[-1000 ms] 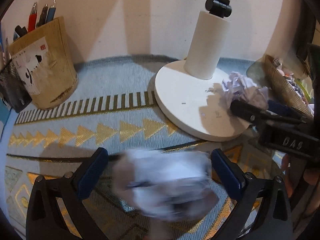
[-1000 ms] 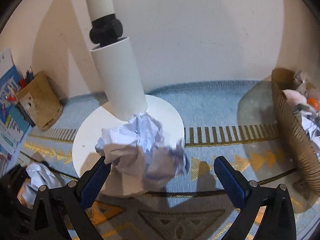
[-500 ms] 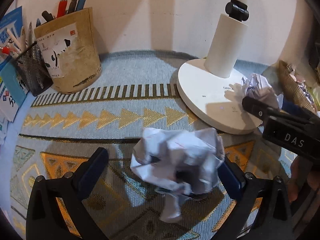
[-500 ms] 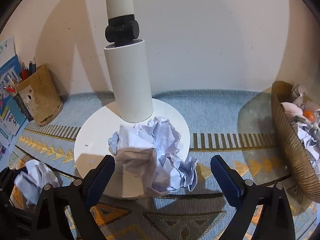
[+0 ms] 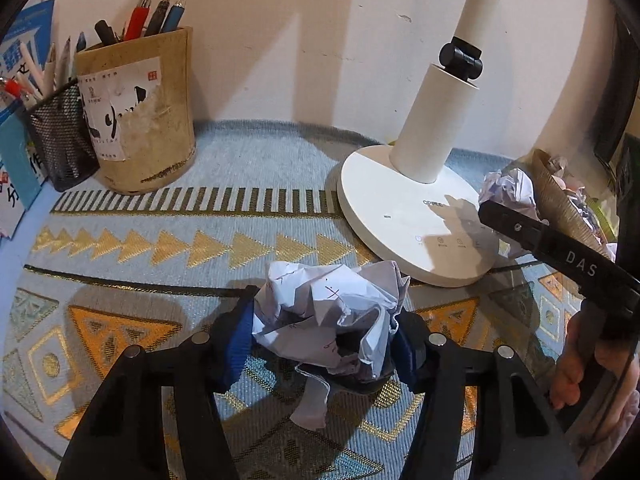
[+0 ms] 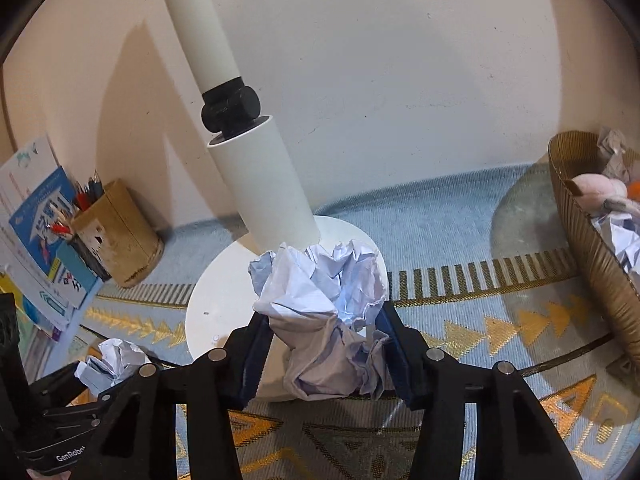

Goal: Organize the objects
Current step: 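Grasp the paper ball on the lamp base with the right tool while the left tool grasps a paper ball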

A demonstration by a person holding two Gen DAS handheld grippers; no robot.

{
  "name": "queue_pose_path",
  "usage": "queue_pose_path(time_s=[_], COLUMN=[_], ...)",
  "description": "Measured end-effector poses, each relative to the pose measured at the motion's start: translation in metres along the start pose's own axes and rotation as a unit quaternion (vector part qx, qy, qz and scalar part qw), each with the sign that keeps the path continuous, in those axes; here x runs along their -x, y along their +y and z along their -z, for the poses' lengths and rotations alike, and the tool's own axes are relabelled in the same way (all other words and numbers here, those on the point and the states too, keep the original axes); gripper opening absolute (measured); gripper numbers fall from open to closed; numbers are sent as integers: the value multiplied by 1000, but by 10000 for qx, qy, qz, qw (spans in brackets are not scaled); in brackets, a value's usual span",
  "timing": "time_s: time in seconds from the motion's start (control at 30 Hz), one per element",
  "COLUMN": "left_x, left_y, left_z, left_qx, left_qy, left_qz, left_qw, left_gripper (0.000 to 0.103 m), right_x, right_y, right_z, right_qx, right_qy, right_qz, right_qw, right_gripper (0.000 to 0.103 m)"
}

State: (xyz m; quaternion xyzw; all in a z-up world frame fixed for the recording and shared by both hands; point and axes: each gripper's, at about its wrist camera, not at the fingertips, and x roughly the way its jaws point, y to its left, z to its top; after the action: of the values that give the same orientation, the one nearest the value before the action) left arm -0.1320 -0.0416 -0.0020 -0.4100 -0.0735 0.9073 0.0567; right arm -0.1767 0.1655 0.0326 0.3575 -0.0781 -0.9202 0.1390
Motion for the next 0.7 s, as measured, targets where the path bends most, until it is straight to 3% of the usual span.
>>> queue_pose_path(time_s=[0.4, 0.53, 0.7], left_x=[-9, -8, -8], left_y=[4, 9, 3], left_z=[-3, -3, -3], left_qx=[115, 204, 84], left_qy=[35, 10, 23], left_qz=[-55, 41, -164], left_qw=[9999, 9998, 9998], left_gripper=[60, 60, 60], right_x=[-1, -2, 8], right_y=[11, 6, -9], right_z=[0, 0, 1], right_qx=[213, 72, -322], right_qy=[16, 41, -213], right_qz=[136, 112, -26], right_qw=[9997, 9999, 9993], right_gripper=[51, 51, 51])
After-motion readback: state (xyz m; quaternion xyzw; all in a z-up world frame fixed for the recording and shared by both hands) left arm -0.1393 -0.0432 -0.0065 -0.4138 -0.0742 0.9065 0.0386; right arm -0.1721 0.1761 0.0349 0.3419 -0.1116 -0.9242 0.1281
